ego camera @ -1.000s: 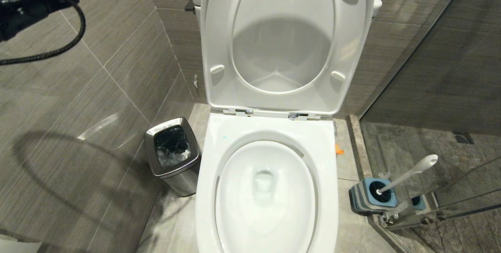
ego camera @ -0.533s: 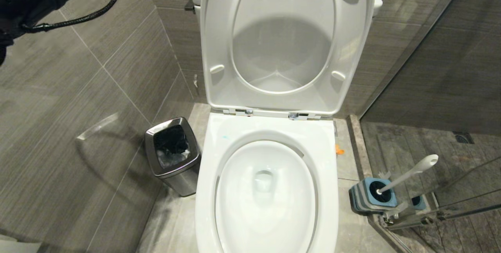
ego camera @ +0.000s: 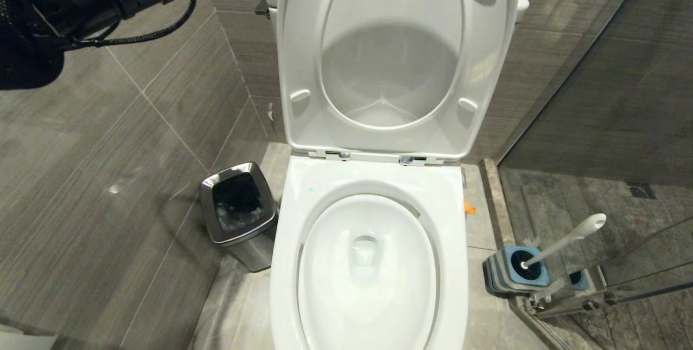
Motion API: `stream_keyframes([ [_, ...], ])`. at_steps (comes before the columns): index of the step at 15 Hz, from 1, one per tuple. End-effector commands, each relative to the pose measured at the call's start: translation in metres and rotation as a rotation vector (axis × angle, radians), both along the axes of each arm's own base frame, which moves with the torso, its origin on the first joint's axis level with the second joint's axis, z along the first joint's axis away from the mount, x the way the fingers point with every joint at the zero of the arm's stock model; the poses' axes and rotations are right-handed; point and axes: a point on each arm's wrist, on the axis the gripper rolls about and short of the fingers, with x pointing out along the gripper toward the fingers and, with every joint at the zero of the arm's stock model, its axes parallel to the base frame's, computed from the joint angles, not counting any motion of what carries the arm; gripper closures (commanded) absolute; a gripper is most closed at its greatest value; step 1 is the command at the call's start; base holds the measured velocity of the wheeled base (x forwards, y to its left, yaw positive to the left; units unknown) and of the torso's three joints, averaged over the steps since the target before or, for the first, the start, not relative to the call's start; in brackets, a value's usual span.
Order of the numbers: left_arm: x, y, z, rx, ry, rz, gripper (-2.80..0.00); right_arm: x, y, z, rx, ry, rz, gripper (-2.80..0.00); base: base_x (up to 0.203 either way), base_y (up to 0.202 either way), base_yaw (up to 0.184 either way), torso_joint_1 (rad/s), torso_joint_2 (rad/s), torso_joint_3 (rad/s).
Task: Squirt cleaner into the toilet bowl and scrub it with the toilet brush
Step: Close the toilet lid
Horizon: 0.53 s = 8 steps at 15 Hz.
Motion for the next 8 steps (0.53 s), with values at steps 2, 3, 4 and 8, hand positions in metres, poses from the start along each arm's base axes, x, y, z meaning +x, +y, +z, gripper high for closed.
stream_keyframes([
  [2, 0.012, 0.000, -0.010, 0.014, 0.018, 0.008, 0.00, 0.000, 0.000, 0.000, -0.001, 0.002, 0.000, 0.00, 0.000, 0.000, 0.000, 0.000, 0.00, 0.000],
  [3, 0.016, 0.000, -0.013, 0.043, 0.003, 0.026, 0.00, 0.000, 0.000, 0.000, -0.001, 0.002, 0.000, 0.00, 0.000, 0.000, 0.000, 0.000, 0.00, 0.000],
  [4, 0.021, 0.001, -0.018, 0.068, -0.004, 0.042, 0.00, 0.000, 0.000, 0.000, -0.001, 0.002, 0.000, 0.00, 0.000, 0.000, 0.000, 0.000, 0.00, 0.000],
  [8, 0.033, -0.002, -0.020, 0.068, -0.053, 0.051, 0.00, 0.000, 0.000, 0.000, -0.001, 0.002, 0.000, 0.00, 0.000, 0.000, 0.000, 0.000, 0.00, 0.000],
])
